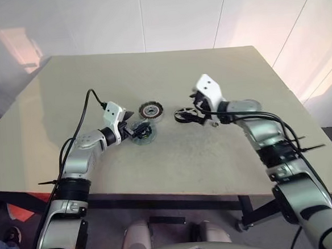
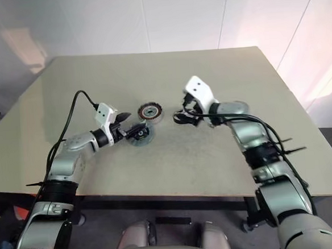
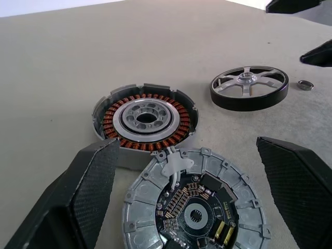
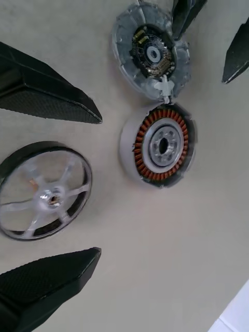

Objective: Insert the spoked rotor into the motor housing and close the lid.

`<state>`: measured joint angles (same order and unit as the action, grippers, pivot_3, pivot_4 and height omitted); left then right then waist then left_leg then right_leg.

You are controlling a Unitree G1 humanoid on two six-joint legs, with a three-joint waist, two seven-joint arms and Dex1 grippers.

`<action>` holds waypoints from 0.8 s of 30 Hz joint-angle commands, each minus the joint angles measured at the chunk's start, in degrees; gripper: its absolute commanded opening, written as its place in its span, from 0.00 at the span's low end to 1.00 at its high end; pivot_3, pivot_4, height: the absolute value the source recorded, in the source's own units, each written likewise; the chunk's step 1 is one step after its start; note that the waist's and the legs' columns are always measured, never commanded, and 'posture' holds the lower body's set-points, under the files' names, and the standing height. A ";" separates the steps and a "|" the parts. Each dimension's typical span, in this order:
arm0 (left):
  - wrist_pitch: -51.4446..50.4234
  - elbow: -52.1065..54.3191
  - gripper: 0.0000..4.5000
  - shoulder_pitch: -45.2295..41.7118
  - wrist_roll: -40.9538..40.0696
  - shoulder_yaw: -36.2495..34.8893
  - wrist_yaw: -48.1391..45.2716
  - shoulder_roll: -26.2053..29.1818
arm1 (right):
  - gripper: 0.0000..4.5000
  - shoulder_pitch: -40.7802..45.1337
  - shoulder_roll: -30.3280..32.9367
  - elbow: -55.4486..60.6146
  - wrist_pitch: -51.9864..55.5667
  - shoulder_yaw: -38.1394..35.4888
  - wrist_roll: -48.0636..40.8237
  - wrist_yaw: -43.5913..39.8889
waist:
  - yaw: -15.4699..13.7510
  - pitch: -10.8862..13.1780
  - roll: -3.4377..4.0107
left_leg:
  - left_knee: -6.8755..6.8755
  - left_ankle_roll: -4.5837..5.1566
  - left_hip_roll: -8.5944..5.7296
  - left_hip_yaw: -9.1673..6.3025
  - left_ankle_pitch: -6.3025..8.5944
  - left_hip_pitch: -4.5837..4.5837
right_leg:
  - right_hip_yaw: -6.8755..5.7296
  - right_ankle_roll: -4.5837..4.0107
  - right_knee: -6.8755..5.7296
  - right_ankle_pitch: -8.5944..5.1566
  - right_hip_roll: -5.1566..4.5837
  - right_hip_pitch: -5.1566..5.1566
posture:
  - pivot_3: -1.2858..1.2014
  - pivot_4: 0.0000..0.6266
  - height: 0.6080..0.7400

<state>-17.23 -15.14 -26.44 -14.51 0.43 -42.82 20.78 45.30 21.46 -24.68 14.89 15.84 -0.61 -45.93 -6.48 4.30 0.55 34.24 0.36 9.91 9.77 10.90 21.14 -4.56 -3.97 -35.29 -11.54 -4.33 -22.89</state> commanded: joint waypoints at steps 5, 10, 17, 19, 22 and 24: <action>1.04 2.31 0.99 1.80 0.41 -1.99 -0.14 3.84 | 0.96 8.80 -6.41 -16.33 -13.56 5.32 5.86 -3.25 | 0.45 0.01 -0.01 | 0.00 0.05 -0.02 -0.01 0.03 0.11 | 0.00 -0.02 0.05 0.00 -0.01 -0.02 | 0.52 0.00 1.00; 0.55 4.30 0.99 4.21 -0.12 -2.82 0.49 5.08 | 0.96 11.61 -10.18 -26.06 -19.00 5.67 7.57 -5.04 | 0.93 0.02 -0.03 | 0.01 0.06 -0.01 -0.01 0.04 0.14 | 0.00 -0.03 0.04 0.00 -0.02 -0.05 | 0.52 0.00 1.00; -1.39 8.44 0.99 7.36 -1.06 -3.42 2.26 4.17 | 0.96 14.98 -14.47 -37.03 -23.22 3.08 7.84 -4.73 | 1.20 0.02 -0.02 | 0.02 0.03 0.04 0.00 0.03 0.09 | 0.00 -0.06 -0.07 0.00 -0.01 -0.07 | 0.52 0.00 1.00; -1.82 9.24 0.99 7.93 -1.05 -3.21 2.66 3.91 | 0.96 16.23 -15.09 -38.77 -24.10 2.83 8.08 -4.50 | 1.16 0.02 -0.02 | 0.03 0.03 0.04 0.00 0.03 0.09 | 0.00 -0.06 -0.08 0.00 -0.01 -0.07 | 0.52 0.00 1.00; -2.42 9.98 0.99 8.33 -1.05 -3.05 2.91 3.77 | 0.96 17.84 -15.81 -41.34 -24.89 2.27 8.55 -4.03 | 1.18 0.02 -0.02 | 0.04 0.03 0.05 0.00 0.03 0.08 | 0.00 -0.06 -0.11 0.00 -0.01 -0.07 | 0.52 0.00 1.00; -2.71 10.16 0.99 8.35 -1.03 -3.03 2.89 3.79 | 0.96 18.52 -16.23 -43.05 -24.73 1.67 8.72 -3.85 | 1.19 0.02 -0.02 | 0.04 0.02 0.05 0.00 0.03 0.05 | 0.00 -0.07 -0.14 0.00 -0.01 -0.07 | 0.52 0.00 1.00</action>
<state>-20.03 -7.50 -17.68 -14.76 -1.98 -40.18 24.36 61.82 5.53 -67.19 -8.75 18.80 8.11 -50.15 -5.29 4.32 0.53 34.28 0.38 9.96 9.77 10.93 21.20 -4.56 -4.05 -35.44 -11.55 -4.34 -22.96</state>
